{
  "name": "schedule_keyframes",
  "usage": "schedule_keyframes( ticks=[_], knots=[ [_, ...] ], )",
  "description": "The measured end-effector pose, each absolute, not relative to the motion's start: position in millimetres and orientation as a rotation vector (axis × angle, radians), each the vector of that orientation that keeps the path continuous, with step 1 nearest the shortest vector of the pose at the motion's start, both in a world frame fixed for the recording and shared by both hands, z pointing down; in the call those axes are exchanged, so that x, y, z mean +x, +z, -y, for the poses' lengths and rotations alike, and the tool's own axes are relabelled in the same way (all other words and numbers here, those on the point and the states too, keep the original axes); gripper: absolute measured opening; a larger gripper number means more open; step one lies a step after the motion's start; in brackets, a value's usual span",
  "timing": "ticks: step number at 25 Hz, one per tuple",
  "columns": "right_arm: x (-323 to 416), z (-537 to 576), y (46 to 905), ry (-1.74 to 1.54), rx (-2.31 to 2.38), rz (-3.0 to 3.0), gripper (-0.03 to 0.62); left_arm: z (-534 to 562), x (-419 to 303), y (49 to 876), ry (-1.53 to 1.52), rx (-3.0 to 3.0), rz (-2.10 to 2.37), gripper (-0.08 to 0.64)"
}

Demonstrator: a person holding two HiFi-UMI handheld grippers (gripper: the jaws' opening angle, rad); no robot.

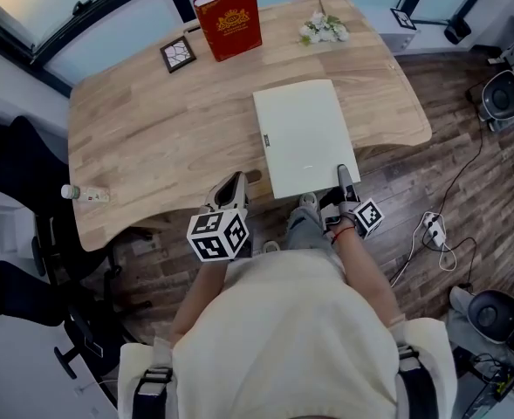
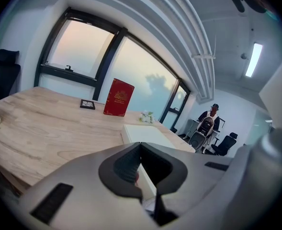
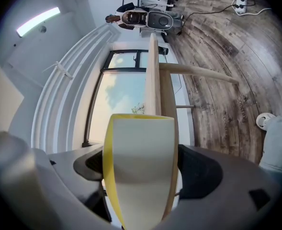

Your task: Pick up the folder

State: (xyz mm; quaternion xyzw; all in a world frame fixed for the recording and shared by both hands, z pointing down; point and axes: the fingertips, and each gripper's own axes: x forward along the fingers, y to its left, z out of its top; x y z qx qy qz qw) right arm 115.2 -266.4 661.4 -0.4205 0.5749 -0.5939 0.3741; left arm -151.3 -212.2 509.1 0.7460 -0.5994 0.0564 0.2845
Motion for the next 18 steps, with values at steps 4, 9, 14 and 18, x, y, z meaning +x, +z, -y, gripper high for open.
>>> schedule_keyframes(
  ticks=[4, 9, 14, 18],
  knots=[
    [110.8, 277.0, 655.2, -1.512, -1.071, -1.477, 0.419, 213.5, -150.3, 510.2, 0.155, 1.994, 1.608, 0.02],
    [111.5, 286.8, 658.0, -1.5, -1.075, -1.473, 0.42, 213.9, -152.5, 510.0, 0.15, 1.983, 1.626, 0.02],
    [109.9, 294.6, 662.8, -1.503, -1.065, -1.485, 0.42, 212.2, -159.8, 511.3, 0.142, 1.956, 1.648, 0.02],
    [108.8, 295.3, 661.2, -1.502, -1.082, -1.464, 0.419, 211.8, -164.0, 511.6, 0.133, 1.947, 1.658, 0.02]
  ],
)
